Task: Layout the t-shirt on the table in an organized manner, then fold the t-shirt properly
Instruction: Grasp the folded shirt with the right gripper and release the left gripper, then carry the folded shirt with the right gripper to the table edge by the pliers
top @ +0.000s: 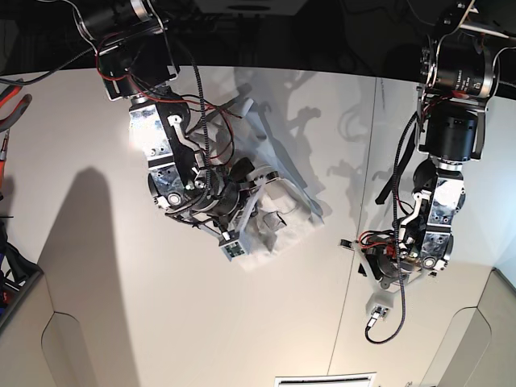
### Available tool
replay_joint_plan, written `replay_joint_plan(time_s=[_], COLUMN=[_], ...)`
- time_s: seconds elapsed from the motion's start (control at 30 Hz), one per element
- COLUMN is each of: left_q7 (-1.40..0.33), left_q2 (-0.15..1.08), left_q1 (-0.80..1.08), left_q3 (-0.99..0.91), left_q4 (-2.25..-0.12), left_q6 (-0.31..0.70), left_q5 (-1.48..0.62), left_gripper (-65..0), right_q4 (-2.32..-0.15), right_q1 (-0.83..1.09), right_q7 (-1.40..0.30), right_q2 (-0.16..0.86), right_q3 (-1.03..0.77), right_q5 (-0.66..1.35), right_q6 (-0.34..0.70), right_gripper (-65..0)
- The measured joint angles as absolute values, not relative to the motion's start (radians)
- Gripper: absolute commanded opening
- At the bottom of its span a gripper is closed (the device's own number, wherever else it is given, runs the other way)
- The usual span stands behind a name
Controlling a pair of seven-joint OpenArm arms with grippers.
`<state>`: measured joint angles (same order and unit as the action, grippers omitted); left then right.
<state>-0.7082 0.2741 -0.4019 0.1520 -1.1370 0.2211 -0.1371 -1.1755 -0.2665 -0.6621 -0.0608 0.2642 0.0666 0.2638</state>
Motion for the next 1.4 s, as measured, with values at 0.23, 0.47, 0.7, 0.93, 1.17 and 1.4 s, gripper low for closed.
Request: replay_joint_plan(time_s=[0.23,0.47,0.7,0.93,1.17,1.4], left_q7=[-0.709,-0.679,-0.679,-0.680,-0.680,-0.680], left_q2=[0.274,0.264,0.232,0.227,0.227,0.226], left_q1=[-0.402,-0.397,-0.397,-0.397,-0.397,-0.397], left_q3=[0.152,0.152,0.152,0.152,0.152,0.152], left_q4=[-1.137,-1.137,-1.137,-1.137,-1.137,-1.137], left_q6=[0.221,0.221,0.225,0.229,0.229,0.229], left_q5=[-0.136,-0.156,-0.160,-0.174,-0.176,-0.177], left_gripper=[-48.4,-48.4,-48.4,-48.4,-48.4,-48.5], right_q4=[-1.096,-1.102,-1.101,-1.098,-1.095,-1.100], right_q1=[-0.276,-0.274,-0.274,-0.270,-0.266,-0.266], right_q7=[-0.610,-0.643,-0.648,-0.662,-0.663,-0.647], right_q2=[-0.015,0.053,0.130,0.258,0.303,0.308], right_q3=[0.243,0.014,-0.088,-0.123,-0.125,-0.127], right_q5=[0.008,-0.072,-0.064,-0.080,-0.018,0.041], right_q6=[0.080,0.041,0.069,0.076,0.139,0.165], right_gripper=[-65.0,-65.0,-65.0,-65.0,-65.0,-65.0])
